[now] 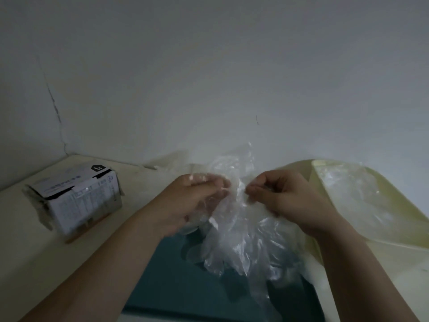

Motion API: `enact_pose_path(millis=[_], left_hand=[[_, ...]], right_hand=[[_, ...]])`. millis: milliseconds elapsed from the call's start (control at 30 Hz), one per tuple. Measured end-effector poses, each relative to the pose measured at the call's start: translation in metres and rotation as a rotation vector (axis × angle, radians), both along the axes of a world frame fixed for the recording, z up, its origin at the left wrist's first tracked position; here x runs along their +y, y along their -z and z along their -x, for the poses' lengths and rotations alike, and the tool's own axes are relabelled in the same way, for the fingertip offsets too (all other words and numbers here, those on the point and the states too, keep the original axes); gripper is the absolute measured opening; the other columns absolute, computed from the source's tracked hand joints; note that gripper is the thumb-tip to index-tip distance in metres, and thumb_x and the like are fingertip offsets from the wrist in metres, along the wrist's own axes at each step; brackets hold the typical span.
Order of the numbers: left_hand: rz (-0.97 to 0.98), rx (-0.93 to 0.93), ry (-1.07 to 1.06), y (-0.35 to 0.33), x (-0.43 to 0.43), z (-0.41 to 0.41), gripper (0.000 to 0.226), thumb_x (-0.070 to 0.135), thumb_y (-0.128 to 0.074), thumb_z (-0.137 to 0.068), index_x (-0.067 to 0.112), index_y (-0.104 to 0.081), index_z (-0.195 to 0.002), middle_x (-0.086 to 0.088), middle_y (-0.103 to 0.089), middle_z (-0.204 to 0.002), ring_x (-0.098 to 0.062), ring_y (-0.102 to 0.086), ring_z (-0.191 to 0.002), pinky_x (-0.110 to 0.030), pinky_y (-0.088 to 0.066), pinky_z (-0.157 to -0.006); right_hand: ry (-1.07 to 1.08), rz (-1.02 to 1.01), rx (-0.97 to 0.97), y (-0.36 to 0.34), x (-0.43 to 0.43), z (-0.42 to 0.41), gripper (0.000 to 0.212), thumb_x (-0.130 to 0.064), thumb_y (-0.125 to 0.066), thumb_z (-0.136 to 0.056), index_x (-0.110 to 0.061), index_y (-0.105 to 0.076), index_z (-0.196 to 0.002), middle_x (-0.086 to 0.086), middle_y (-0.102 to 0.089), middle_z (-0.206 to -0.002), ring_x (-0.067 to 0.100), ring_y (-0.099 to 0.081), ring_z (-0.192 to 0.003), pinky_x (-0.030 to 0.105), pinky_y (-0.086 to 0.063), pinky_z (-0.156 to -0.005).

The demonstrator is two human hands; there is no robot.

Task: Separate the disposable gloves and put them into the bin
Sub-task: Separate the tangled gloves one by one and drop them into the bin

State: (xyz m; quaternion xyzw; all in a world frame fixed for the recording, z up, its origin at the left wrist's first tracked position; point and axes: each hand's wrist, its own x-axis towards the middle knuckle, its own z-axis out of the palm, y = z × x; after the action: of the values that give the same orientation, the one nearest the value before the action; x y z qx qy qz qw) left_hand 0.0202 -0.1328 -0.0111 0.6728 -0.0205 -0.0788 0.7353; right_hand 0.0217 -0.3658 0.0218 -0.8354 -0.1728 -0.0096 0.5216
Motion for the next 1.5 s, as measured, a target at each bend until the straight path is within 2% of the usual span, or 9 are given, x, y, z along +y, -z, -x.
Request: enact_pose_path(millis=[200, 333, 567, 1067, 1167, 1233, 1300, 1367, 1500], left_hand=[[0.257, -0.102, -0.265, -0.022, 0.013, 0.0, 0.015, 0.011, -0.069, -0.094, 0.004, -0.074, -0.105, -0.018, -0.078, -0.095, -0.026, -0.075, -0.075, -0.034, -0.06, -0.066], [0.302, -0.164, -0.444, -0.034, 0.01, 0.005, 0.016, 0.011, -0.075, -0.093, 0.004, -0.076, -0.108, -0.018, -0.08, -0.101, -0.029, -0.076, -0.081, -0.036, -0.058, -0.068], [0.108, -0.204, -0.236, -0.067, -0.035, 0.028, 0.018, 0.015, -0.079, -0.091, 0.009, -0.08, -0.107, -0.012, -0.08, -0.105, -0.031, -0.078, -0.101, -0.052, -0.063, -0.089], [0.192, -0.257, 0.191, -0.138, -0.139, 0.022, 0.018, 0.02, -0.057, -0.104, 0.011, -0.073, -0.104, -0.015, -0.078, -0.1, -0.024, -0.075, -0.075, -0.034, -0.062, -0.062], [0.16, -0.221, 0.212, -0.137, -0.152, 0.008, 0.017, 0.02, -0.056, -0.105, 0.012, -0.071, -0.106, -0.013, -0.078, -0.1, -0.023, -0.076, -0.078, -0.032, -0.062, -0.064], [0.118, -0.165, 0.226, -0.13, -0.163, -0.004, 0.016, 0.019, -0.057, -0.106, 0.009, -0.07, -0.109, -0.013, -0.078, -0.099, -0.024, -0.077, -0.079, -0.033, -0.063, -0.064], [0.042, -0.118, 0.24, -0.122, -0.179, -0.018, 0.015, 0.014, -0.061, -0.104, 0.004, -0.069, -0.111, -0.017, -0.077, -0.1, -0.026, -0.076, -0.078, -0.034, -0.063, -0.064], [-0.052, -0.089, 0.241, -0.113, -0.198, -0.031, 0.011, 0.007, -0.066, -0.101, 0.001, -0.069, -0.109, -0.023, -0.074, -0.099, -0.027, -0.075, -0.072, -0.035, -0.063, -0.062], [-0.236, -0.057, 0.162, -0.095, -0.233, -0.058, 0.017, -0.008, -0.073, -0.088, -0.014, -0.071, -0.104, -0.025, -0.073, -0.082, -0.033, -0.07, -0.072, -0.052, -0.063, -0.081]], right_hand=[[0.298, 0.057, -0.119, 0.005, -0.01, -0.011, 0.021, -0.021, -0.069, -0.096, -0.015, -0.075, -0.077, 0.0, -0.076, -0.071, 0.007, -0.056, -0.05, 0.03, -0.049, -0.053], [0.37, -0.068, -0.14, -0.007, -0.008, -0.01, 0.017, -0.018, -0.067, -0.096, -0.013, -0.075, -0.082, 0.004, -0.077, -0.074, 0.012, -0.065, -0.054, 0.026, -0.048, -0.048], [0.413, -0.121, -0.119, -0.063, -0.062, -0.004, 0.014, -0.023, -0.062, -0.101, -0.014, -0.071, -0.095, 0.009, -0.077, -0.075, 0.021, -0.065, -0.048, 0.026, -0.043, -0.041], [0.718, 0.49, -0.06, -0.05, -0.196, -0.045, 0.019, -0.024, -0.06, -0.097, -0.015, -0.067, -0.082, 0.004, -0.075, -0.073, 0.029, -0.075, -0.064, 0.046, -0.065, -0.075], [0.568, 0.579, -0.179, -0.035, -0.199, -0.053, 0.03, -0.036, -0.074, -0.087, -0.015, -0.074, -0.109, 0.01, -0.074, -0.11, 0.032, -0.072, -0.106, 0.032, -0.056, -0.086], [0.292, 0.141, -0.433, -0.027, -0.227, -0.076, 0.059, -0.037, -0.095, -0.072, -0.035, -0.072, -0.126, -0.008, -0.073, -0.123, 0.015, -0.071, -0.113, 0.023, -0.054, -0.089], [-0.398, -0.162, -0.475, -0.018, -0.24, -0.088, 0.032, -0.029, -0.073, -0.098, -0.04, -0.068, -0.128, -0.022, -0.067, -0.128, 0.001, -0.065, -0.118, 0.017, -0.049, -0.091], [-0.011, 0.232, -0.4, -0.042, -0.251, -0.065, 0.026, -0.025, -0.067, -0.102, -0.046, -0.072, -0.117, -0.025, -0.069, -0.109, -0.002, -0.068, -0.1, 0.01, -0.048, -0.079], [0.511, 0.503, -0.183, -0.052, -0.259, -0.026, 0.058, -0.039, -0.076, -0.092, -0.027, -0.054, -0.144, -0.006, -0.06, -0.129, 0.014, -0.06, -0.118, 0.032, -0.048, -0.106]])
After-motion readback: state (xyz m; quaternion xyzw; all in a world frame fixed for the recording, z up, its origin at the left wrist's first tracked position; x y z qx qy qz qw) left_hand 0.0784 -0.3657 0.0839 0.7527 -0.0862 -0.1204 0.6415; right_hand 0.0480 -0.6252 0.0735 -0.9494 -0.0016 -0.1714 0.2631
